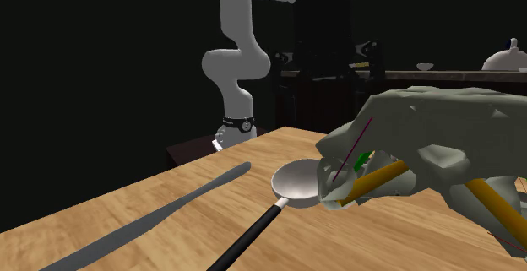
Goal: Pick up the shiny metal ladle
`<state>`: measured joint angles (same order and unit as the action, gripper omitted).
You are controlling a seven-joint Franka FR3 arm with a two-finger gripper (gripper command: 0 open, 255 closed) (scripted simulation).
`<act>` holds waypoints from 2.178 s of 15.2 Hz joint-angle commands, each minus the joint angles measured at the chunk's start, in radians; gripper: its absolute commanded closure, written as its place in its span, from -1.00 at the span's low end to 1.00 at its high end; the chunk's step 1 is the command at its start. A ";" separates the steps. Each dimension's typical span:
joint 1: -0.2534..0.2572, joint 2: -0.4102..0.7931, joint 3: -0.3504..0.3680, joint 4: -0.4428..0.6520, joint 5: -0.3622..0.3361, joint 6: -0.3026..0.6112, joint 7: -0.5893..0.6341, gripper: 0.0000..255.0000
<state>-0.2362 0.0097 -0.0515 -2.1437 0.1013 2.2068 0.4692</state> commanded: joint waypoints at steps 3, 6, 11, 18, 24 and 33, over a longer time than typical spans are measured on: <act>-0.028 0.101 -0.030 0.081 -0.008 0.057 0.083 -1.00; -0.049 0.169 -0.052 0.138 -0.011 0.094 0.142 -1.00; -0.083 0.275 -0.096 0.232 -0.008 0.146 0.236 -1.00; -0.098 0.346 -0.109 0.243 0.007 0.218 0.259 -1.00; -0.099 0.364 -0.106 0.231 0.013 0.248 0.256 1.00; -0.099 0.358 -0.107 0.237 0.011 0.235 0.257 1.00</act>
<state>-0.3363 0.3703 -0.1588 -1.9076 0.1132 2.4472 0.7244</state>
